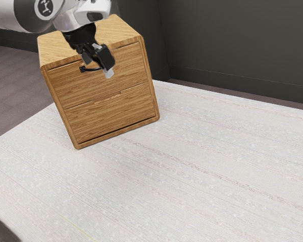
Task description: Pull the drawer handle with one arm to open the drawer
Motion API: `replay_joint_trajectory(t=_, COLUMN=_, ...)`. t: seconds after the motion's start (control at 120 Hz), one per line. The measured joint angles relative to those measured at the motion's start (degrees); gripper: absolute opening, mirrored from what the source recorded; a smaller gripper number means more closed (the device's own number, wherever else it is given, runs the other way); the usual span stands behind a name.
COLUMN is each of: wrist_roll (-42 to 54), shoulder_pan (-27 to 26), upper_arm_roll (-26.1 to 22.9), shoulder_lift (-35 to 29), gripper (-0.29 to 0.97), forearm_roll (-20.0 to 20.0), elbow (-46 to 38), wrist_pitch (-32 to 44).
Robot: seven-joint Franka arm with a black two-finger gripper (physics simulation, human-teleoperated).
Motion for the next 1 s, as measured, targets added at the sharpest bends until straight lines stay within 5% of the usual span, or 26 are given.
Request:
replay_joint_trajectory(t=0.1, wrist_roll=3.02, shoulder_pan=0.23, upper_arm_roll=-1.59, shoulder_lift=0.6, gripper=0.68, forearm_roll=0.18, elbow=-0.22, wrist_pitch=-1.02)
replay_joint_trajectory(t=0.45, wrist_roll=18.22, shoulder_pan=2.76, upper_arm_roll=-4.19, shoulder_lift=9.41, gripper=0.68, forearm_roll=-2.82, elbow=5.86, wrist_pitch=15.27)
replay_joint_trajectory(t=0.725, wrist_roll=23.14, shoulder_pan=3.62, upper_arm_roll=0.07, shoulder_lift=9.25, gripper=0.68, forearm_roll=2.24, elbow=5.76, wrist_pitch=14.32)
replay_joint_trajectory(t=1.0, wrist_roll=26.19, shoulder_pan=5.89, upper_arm_roll=0.18, shoulder_lift=11.83, gripper=0.48, forearm_roll=2.29, elbow=6.01, wrist_pitch=15.62)
